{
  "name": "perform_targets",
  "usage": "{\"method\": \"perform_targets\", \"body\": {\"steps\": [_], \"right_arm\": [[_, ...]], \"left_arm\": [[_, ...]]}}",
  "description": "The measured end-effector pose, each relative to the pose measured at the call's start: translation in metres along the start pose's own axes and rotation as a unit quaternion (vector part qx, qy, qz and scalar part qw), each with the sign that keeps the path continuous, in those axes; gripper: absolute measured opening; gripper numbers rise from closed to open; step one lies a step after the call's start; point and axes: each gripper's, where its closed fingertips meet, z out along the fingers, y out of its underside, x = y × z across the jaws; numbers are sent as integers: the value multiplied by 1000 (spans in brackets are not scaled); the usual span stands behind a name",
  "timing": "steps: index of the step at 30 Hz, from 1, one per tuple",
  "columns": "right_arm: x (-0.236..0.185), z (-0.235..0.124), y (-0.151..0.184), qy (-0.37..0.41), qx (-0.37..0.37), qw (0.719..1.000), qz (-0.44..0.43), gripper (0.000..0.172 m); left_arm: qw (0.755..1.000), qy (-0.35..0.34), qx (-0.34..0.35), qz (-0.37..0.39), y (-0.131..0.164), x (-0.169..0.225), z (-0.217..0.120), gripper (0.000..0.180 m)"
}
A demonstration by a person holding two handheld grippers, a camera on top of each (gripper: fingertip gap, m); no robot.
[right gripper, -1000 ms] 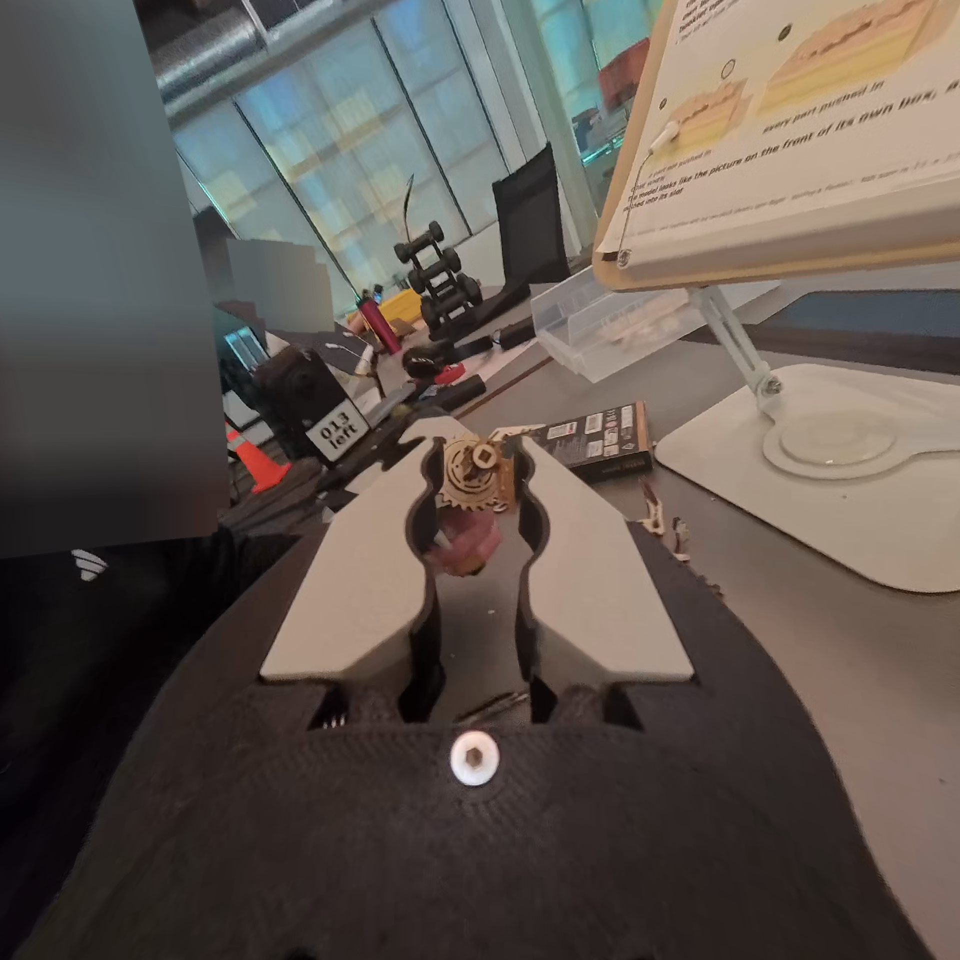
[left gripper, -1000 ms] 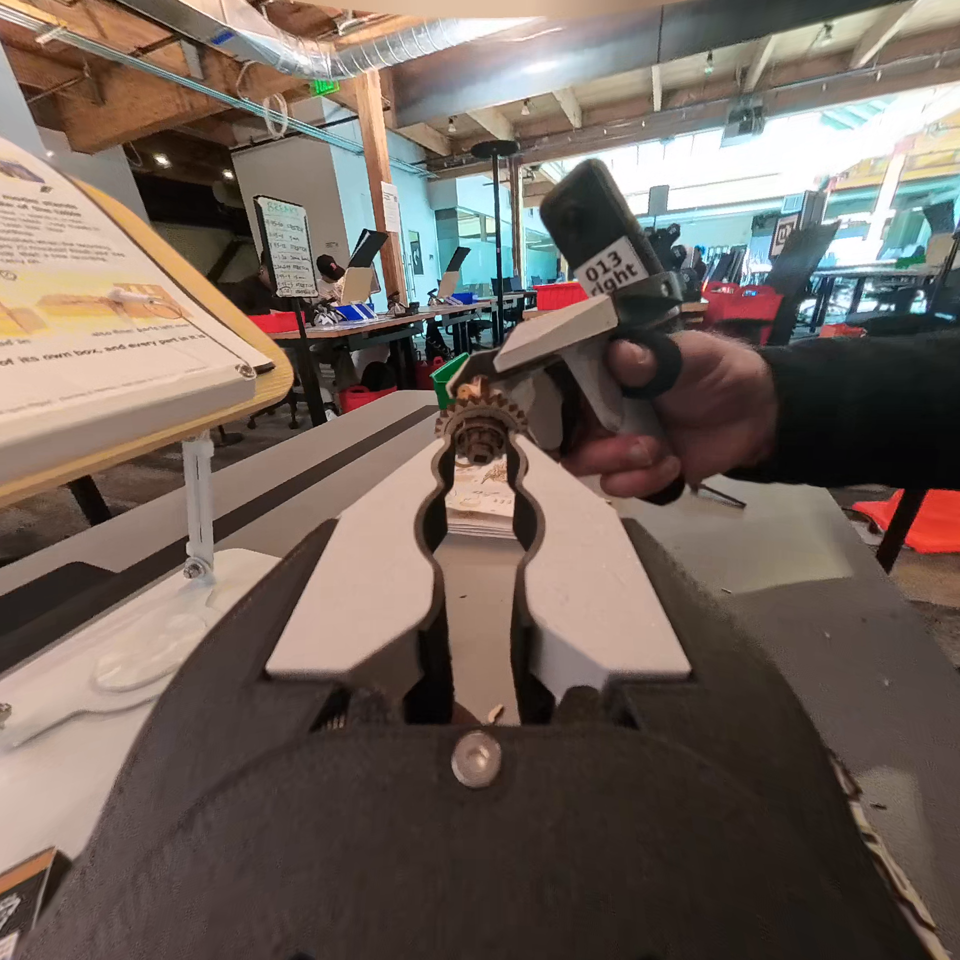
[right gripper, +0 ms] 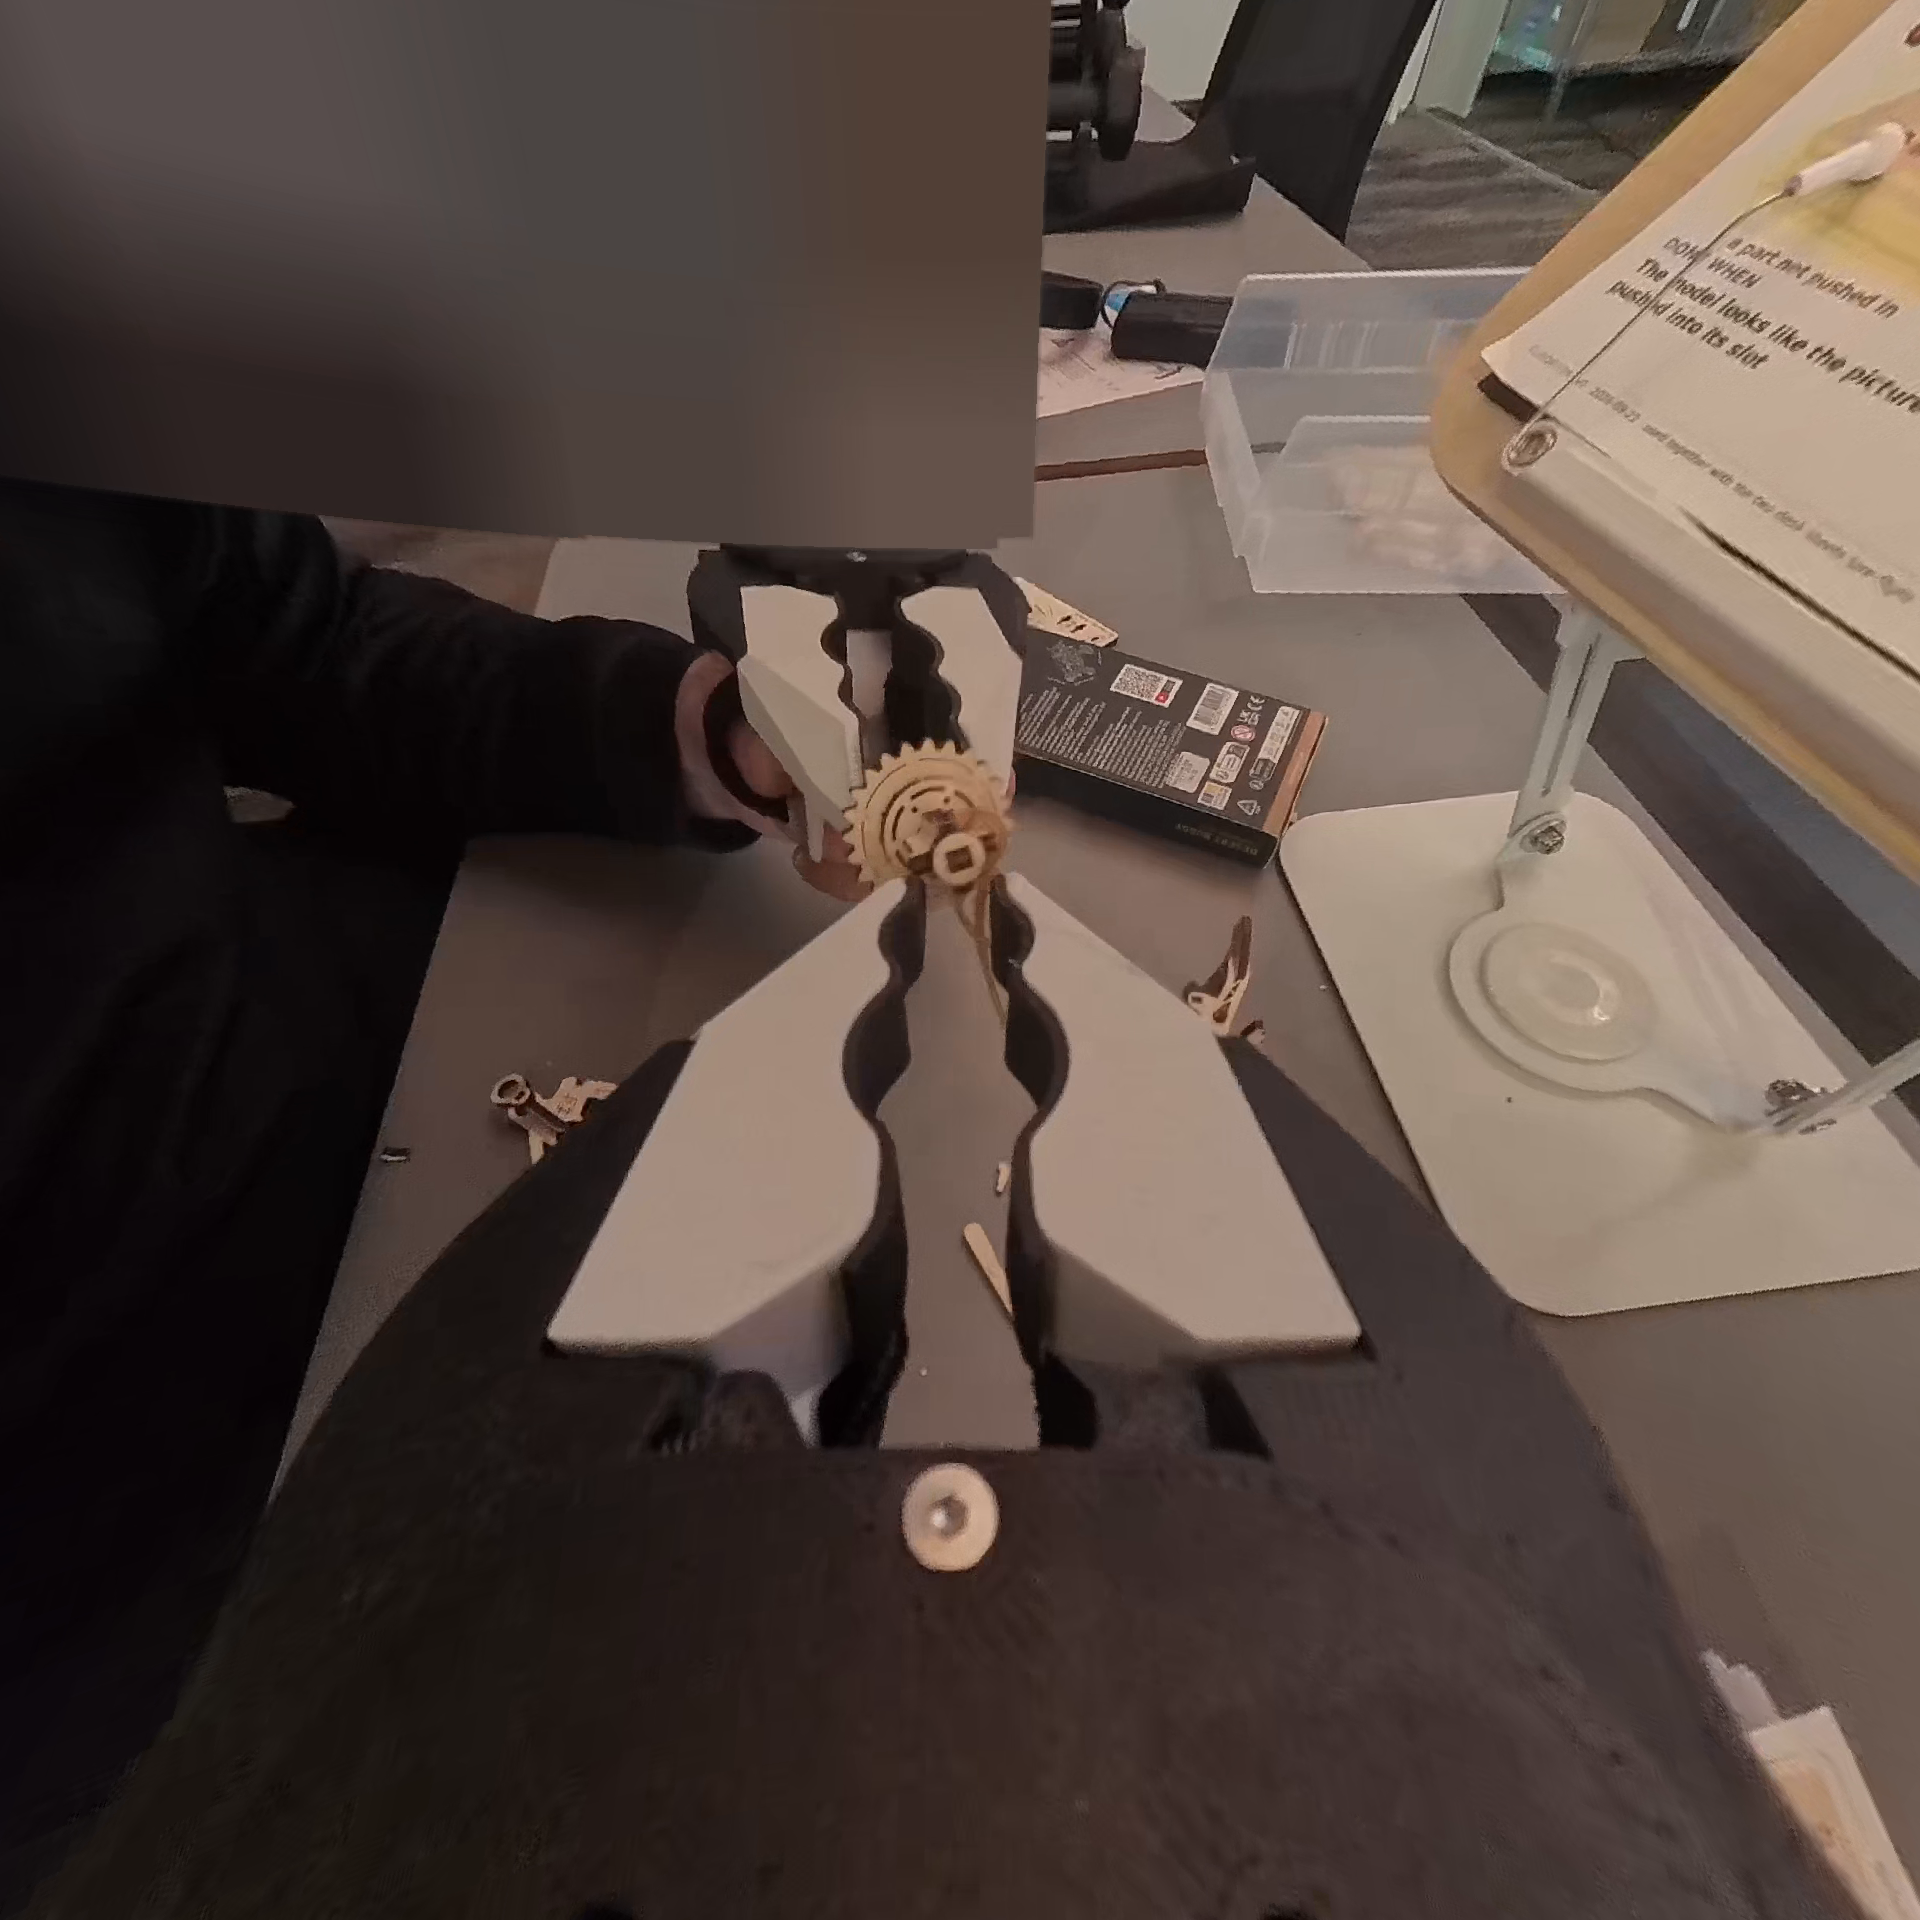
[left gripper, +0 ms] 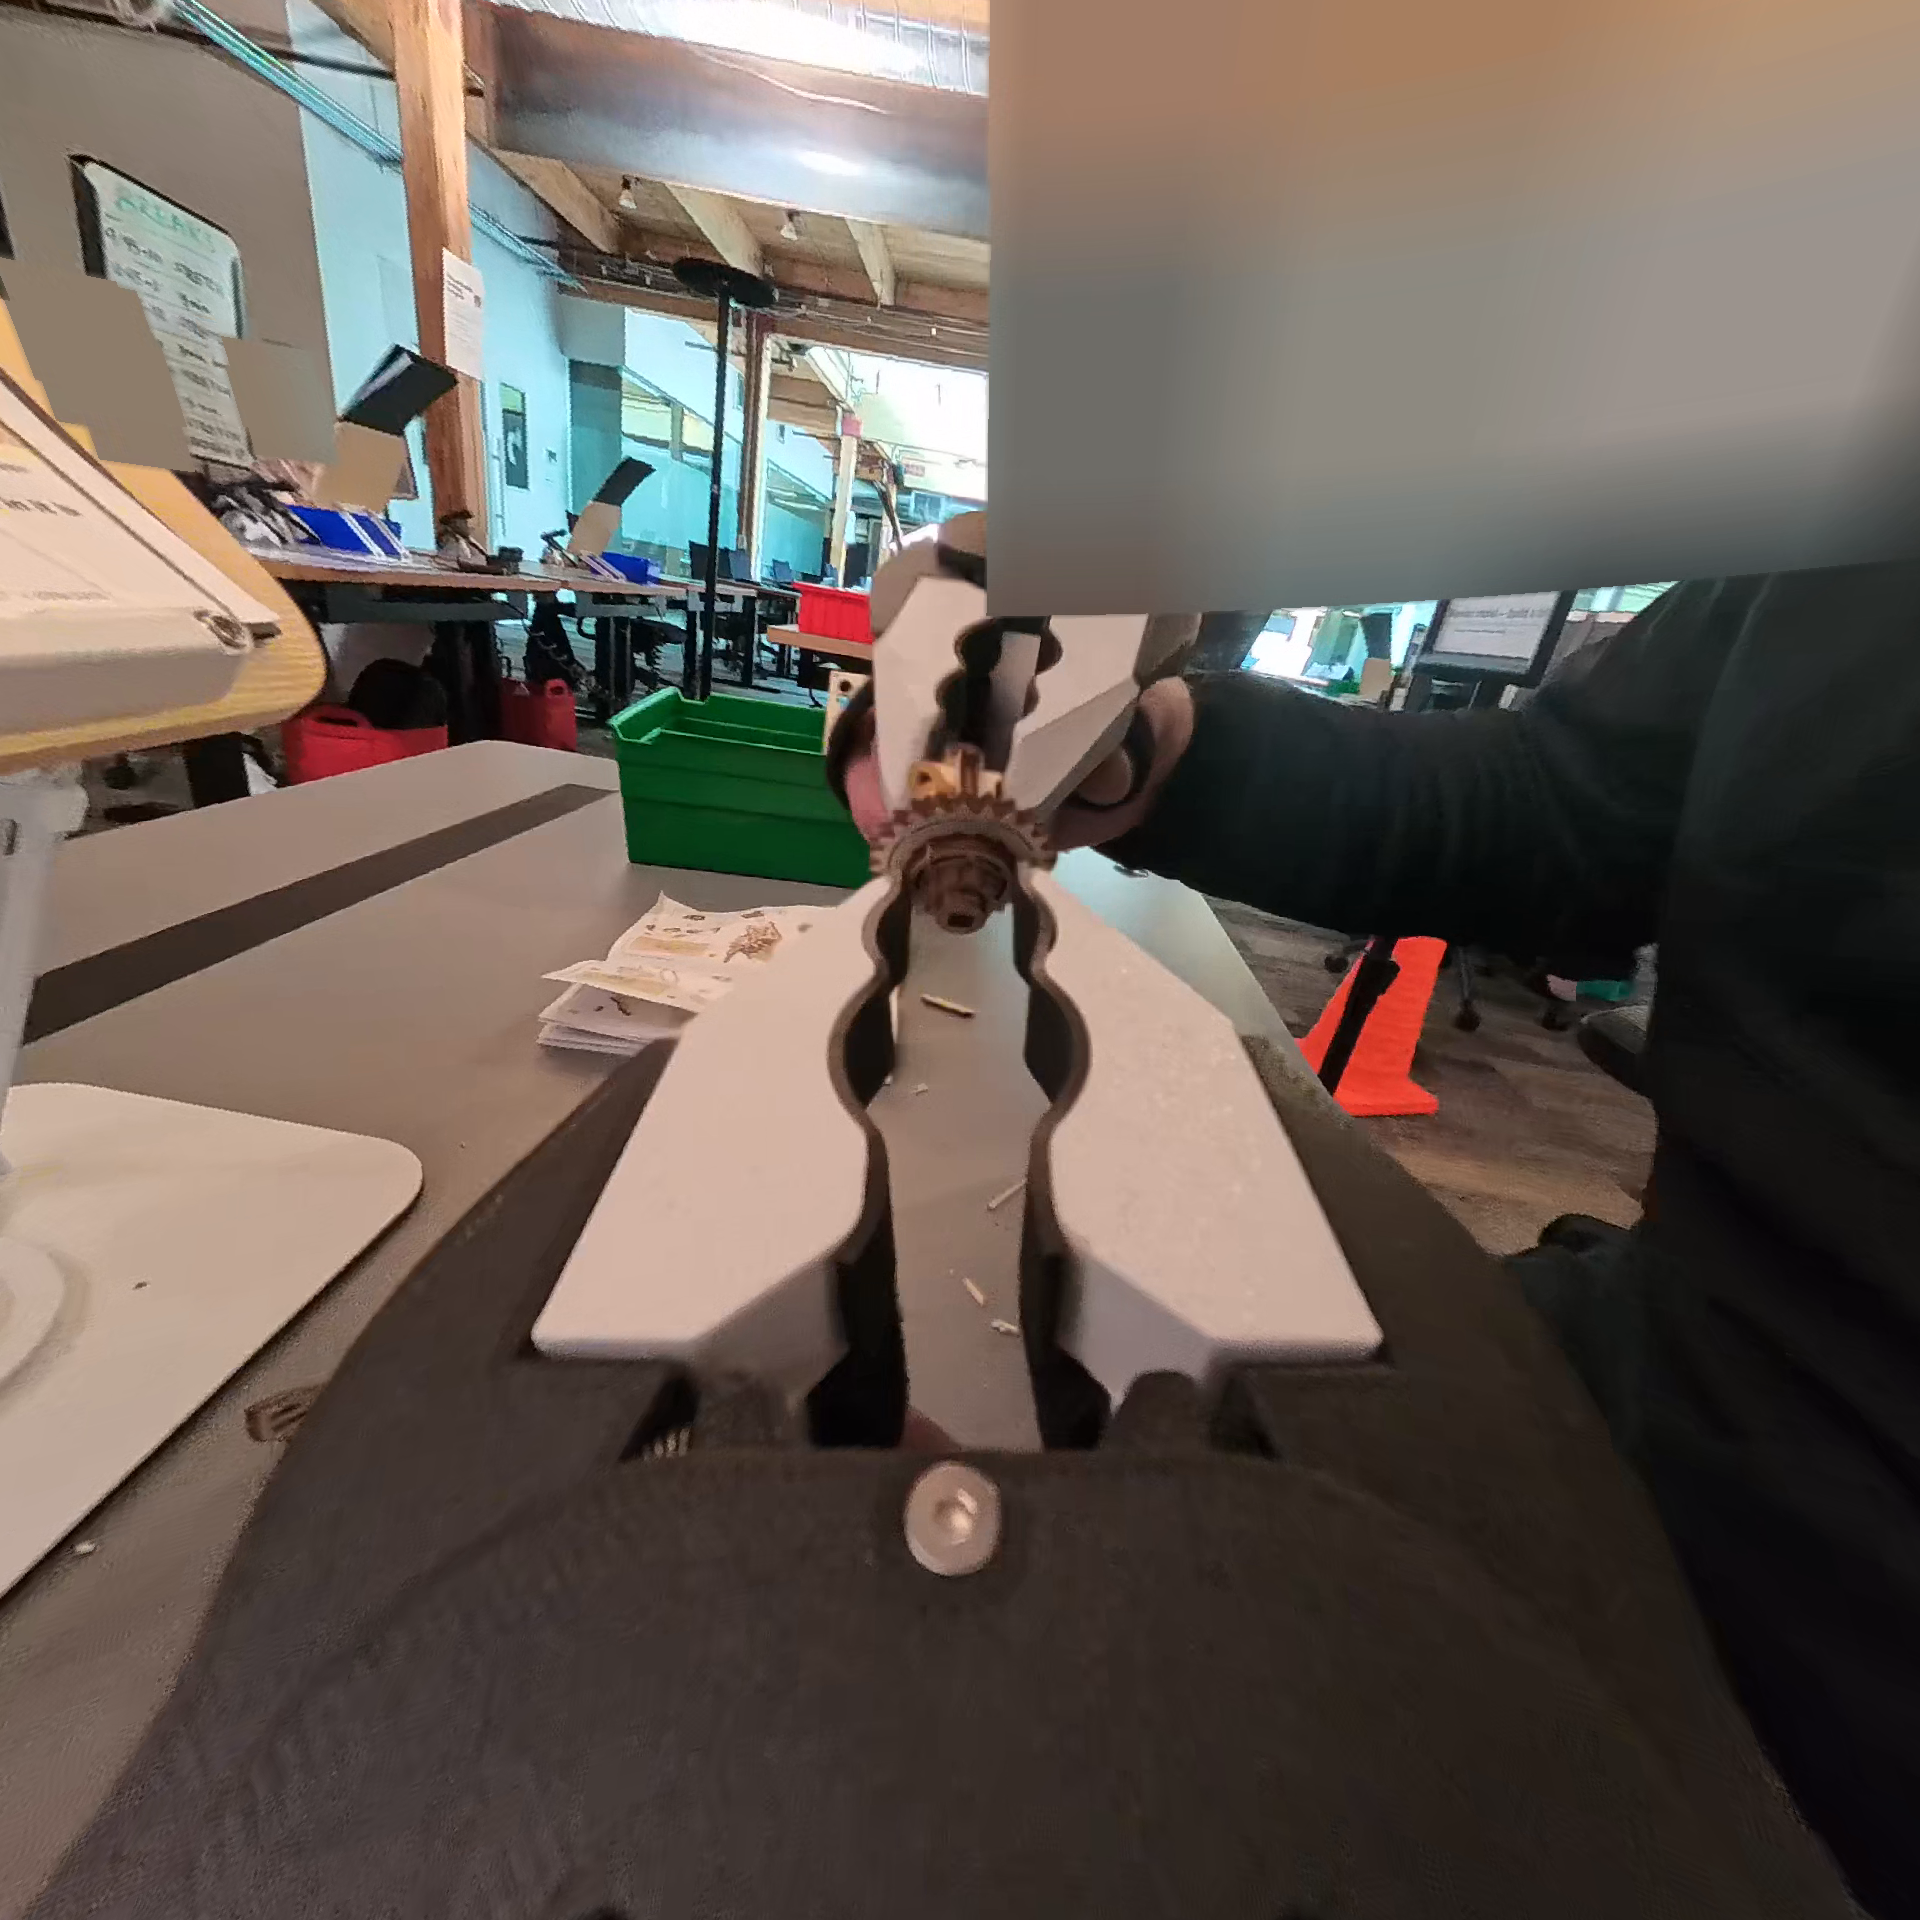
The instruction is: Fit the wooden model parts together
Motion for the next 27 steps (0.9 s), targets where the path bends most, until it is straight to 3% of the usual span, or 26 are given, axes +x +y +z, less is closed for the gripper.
{"method": "perform_targets", "body": {"steps": [3,12,15,18,21,24,27], "right_arm": [[1,-1,-2,3,-4,1000,-13,24],[-5,2,6,-25,-50,996,-62,13],[2,3,9,-12,-63,996,-55,13],[13,4,14,5,-82,996,-41,12],[25,12,30,28,-137,989,-54,12],[36,27,53,39,-206,975,-70,12],[47,43,73,38,-260,961,-84,12]], "left_arm": [[1000,6,-11,-3,4,1,1,17],[999,23,-20,-18,8,4,2,17],[1000,-5,-17,-9,7,-5,-1,19],[990,-75,-109,47,23,-28,-20,40],[947,-179,-249,96,59,-67,-49,58],[911,-209,-347,79,105,-85,-63,74],[879,-221,-415,79,139,-94,-70,76]]}}
